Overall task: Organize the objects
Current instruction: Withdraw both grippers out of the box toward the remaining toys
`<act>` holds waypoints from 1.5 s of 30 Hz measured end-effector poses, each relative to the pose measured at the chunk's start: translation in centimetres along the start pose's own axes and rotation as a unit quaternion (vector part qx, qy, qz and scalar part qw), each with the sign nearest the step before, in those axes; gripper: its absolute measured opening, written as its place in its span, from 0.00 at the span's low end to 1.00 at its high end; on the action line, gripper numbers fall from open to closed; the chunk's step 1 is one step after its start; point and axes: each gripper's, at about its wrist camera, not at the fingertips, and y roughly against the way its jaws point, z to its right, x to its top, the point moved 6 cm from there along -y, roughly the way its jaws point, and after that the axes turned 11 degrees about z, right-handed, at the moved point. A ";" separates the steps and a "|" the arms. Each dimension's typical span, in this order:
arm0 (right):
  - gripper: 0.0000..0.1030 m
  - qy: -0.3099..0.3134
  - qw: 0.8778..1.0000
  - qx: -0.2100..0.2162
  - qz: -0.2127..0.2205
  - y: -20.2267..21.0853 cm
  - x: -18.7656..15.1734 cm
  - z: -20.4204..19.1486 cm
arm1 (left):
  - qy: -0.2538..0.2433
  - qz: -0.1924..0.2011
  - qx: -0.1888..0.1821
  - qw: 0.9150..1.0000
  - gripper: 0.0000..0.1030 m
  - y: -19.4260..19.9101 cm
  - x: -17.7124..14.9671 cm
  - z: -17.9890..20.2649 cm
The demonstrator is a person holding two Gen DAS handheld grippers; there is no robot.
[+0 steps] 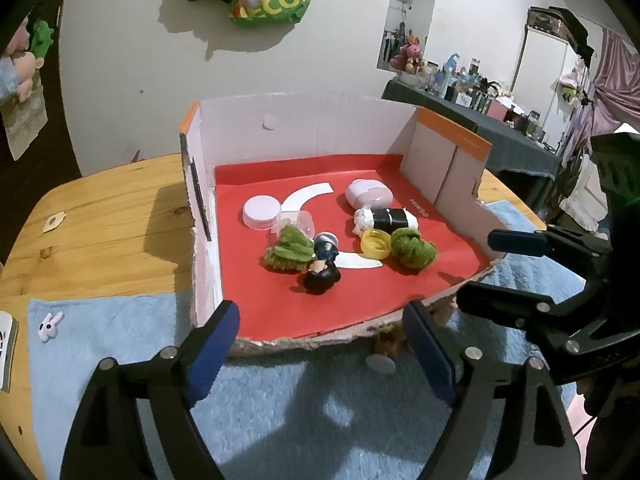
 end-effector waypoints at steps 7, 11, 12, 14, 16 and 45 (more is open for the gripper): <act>0.90 0.006 1.000 -0.005 0.007 1.0 -0.6 -0.3 | -0.002 0.003 -0.003 1.000 0.84 0.8 -0.7 0.3; 0.90 0.008 1.000 -0.005 0.009 1.7 -0.9 -0.7 | -0.003 0.003 -0.004 1.000 0.86 1.2 -1.1 0.4; 0.90 0.009 1.000 -0.004 0.009 1.8 -1.0 -0.8 | -0.003 0.003 -0.004 1.000 0.88 1.2 -1.2 0.4; 0.90 0.011 1.000 -0.005 0.007 2.0 -1.2 -0.9 | -0.003 0.004 -0.004 1.000 0.88 1.3 -1.2 0.5; 0.90 0.011 1.000 -0.004 0.005 2.1 -1.6 -1.0 | -0.003 0.005 -0.005 1.000 0.88 1.5 -1.5 0.5; 0.90 -0.008 0.998 0.006 -0.055 -2.6 -4.6 0.0 | -0.055 -0.019 -0.048 0.997 0.71 0.9 -3.2 2.7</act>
